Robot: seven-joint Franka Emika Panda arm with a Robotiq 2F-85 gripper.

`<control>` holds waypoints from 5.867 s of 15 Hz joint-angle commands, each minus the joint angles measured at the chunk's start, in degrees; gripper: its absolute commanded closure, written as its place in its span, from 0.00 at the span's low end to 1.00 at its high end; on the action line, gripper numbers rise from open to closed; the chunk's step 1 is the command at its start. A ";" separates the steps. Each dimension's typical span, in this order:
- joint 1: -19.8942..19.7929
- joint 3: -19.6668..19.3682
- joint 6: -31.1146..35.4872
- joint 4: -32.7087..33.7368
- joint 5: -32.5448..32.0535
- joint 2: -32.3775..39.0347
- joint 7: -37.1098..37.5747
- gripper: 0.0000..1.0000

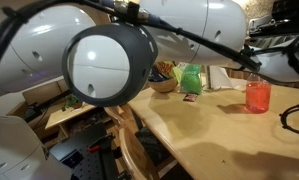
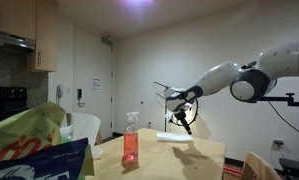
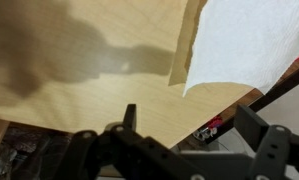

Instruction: Move the piece of tissue at the right to the left

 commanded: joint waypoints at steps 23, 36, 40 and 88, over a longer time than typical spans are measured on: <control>3.05 -2.66 8.47 -7.70 -1.31 0.18 21.19 0.00; 3.64 -14.64 8.49 -6.77 13.25 -0.29 23.19 0.00; 4.03 -14.64 8.49 -6.79 13.25 -0.23 23.21 0.00; 2.70 -0.25 25.98 -10.28 6.33 0.25 18.73 1.00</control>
